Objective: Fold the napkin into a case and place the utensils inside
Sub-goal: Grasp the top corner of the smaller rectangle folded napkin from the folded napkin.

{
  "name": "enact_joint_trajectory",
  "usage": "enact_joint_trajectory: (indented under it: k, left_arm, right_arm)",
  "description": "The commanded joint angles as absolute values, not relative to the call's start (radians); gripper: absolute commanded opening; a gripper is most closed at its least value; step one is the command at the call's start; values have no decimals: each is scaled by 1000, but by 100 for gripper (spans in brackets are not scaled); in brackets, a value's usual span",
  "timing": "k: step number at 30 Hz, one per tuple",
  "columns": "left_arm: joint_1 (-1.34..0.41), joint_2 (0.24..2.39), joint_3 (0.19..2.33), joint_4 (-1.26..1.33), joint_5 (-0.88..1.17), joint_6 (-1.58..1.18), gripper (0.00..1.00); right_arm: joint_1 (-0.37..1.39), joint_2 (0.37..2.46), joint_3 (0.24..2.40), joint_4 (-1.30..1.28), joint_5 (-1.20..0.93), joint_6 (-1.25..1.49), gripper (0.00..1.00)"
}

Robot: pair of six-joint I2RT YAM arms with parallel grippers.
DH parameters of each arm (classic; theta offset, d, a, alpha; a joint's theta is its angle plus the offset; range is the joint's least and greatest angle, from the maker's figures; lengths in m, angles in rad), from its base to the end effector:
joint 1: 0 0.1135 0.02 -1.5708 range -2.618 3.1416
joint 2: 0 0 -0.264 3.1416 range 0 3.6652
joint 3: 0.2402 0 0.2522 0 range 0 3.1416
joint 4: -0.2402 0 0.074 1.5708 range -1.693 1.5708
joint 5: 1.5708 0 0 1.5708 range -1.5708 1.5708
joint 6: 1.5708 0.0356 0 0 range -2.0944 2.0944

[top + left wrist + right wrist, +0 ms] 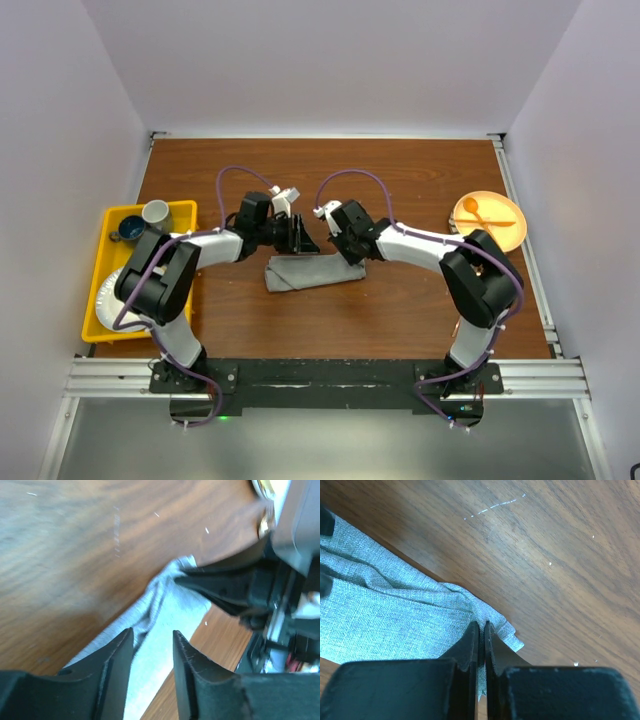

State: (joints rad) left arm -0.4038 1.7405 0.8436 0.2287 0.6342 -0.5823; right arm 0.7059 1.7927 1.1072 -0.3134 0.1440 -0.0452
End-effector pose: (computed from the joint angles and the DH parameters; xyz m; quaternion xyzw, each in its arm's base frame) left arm 0.3089 -0.1549 0.1561 0.0592 0.8637 -0.4433 0.2322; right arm 0.2810 0.2328 0.1705 -0.3321 0.8977 0.0260 0.2885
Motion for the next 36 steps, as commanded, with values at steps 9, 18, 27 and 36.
enact_joint_trajectory:
  k: [9,18,27,36]
  left_arm:
    - [-403,1683,721,473,838,-350,42]
    - [-409,1445,562,515,753,44,42]
    - [-468,1495,669,362,801,593,38]
    - [-483,1629,836,100,844,922,33]
  right_arm:
    - [704,1727,1060,-253,161,-43,0]
    - [704,1726,1055,-249,156,-40,0]
    - [706,1713,1054,-239,153,-43,0]
    - [704,1710,1052,-238,150,-37,0]
